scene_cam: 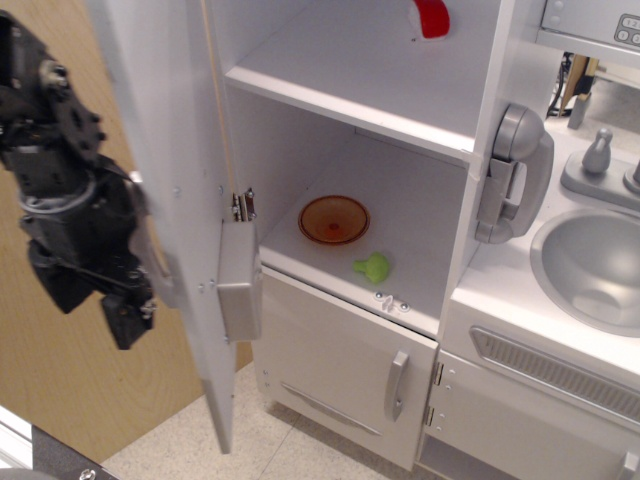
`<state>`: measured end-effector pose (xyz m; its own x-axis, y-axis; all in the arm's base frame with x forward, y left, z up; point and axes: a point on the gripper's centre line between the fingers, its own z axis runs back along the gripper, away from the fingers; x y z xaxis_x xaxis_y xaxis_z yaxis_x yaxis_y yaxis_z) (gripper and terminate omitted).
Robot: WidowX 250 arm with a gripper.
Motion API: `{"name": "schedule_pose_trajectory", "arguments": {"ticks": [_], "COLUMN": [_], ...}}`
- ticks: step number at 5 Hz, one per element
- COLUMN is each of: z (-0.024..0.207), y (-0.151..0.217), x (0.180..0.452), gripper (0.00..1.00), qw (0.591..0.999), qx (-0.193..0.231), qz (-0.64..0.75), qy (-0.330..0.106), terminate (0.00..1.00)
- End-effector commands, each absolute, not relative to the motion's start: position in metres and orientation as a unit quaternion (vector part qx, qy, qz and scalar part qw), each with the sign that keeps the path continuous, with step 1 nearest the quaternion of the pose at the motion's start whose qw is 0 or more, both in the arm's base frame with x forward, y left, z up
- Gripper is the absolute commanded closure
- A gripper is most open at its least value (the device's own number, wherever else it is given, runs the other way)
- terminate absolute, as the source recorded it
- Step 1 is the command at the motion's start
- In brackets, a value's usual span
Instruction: Close fridge
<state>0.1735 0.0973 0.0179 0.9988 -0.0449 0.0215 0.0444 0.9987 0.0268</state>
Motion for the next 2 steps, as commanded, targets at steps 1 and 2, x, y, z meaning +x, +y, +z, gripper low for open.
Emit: {"name": "schedule_pose_trajectory", "arguments": {"ticks": [1, 2], "z": [0.033, 0.04], "y": [0.042, 0.042], "x": [0.192, 0.202], "gripper": [0.0, 0.0], "qw": [0.999, 0.999], "qx": [-0.008, -0.012], "qz": [-0.021, -0.006], "qy": [-0.023, -0.036], "terminate": [0.0, 0.0]}}
